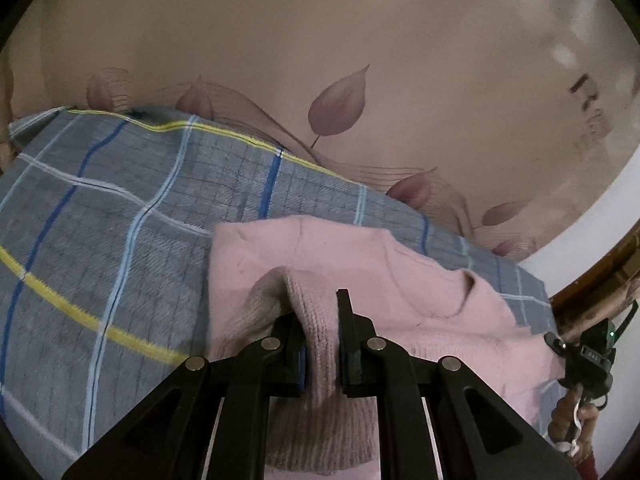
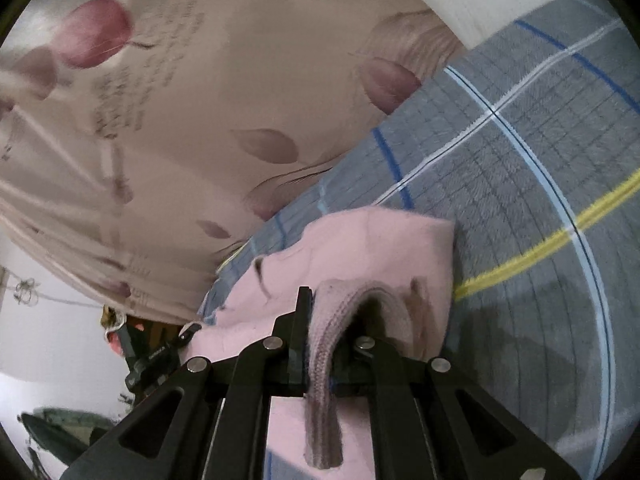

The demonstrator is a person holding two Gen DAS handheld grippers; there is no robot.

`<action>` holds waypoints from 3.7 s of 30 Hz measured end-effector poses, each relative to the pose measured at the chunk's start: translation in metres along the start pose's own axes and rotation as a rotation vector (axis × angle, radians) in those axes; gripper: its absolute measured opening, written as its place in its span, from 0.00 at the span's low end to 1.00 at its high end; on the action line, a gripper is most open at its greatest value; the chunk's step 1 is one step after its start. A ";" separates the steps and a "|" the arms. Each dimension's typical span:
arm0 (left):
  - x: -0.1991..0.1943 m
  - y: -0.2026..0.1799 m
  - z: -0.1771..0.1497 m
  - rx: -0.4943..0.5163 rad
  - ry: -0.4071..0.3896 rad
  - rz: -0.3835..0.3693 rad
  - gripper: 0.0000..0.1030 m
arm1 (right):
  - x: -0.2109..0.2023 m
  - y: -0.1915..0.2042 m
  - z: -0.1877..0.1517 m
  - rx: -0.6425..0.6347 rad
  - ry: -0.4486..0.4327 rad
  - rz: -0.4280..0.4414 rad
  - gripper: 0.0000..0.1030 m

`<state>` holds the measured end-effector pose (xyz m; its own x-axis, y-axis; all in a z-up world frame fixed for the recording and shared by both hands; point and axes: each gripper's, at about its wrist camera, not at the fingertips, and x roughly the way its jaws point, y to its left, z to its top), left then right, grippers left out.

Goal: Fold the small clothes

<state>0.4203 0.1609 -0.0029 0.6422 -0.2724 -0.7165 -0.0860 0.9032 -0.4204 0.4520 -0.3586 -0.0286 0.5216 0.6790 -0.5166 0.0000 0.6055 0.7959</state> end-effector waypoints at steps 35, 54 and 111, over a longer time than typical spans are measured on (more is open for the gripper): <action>0.047 -0.037 -0.020 0.111 0.281 -0.153 0.71 | 0.065 0.079 -0.030 -0.410 0.179 -0.155 0.57; -0.019 0.055 -0.043 -0.017 -0.004 0.133 0.72 | -0.071 -0.033 -0.077 -0.044 -0.161 0.035 0.59; -0.071 0.059 -0.097 0.109 0.079 -0.044 0.46 | -0.061 -0.017 -0.122 -0.136 0.052 -0.113 0.38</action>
<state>0.2962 0.2011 -0.0309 0.5815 -0.3340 -0.7418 0.0275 0.9194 -0.3925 0.3164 -0.3598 -0.0496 0.4799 0.6222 -0.6185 -0.0615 0.7271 0.6837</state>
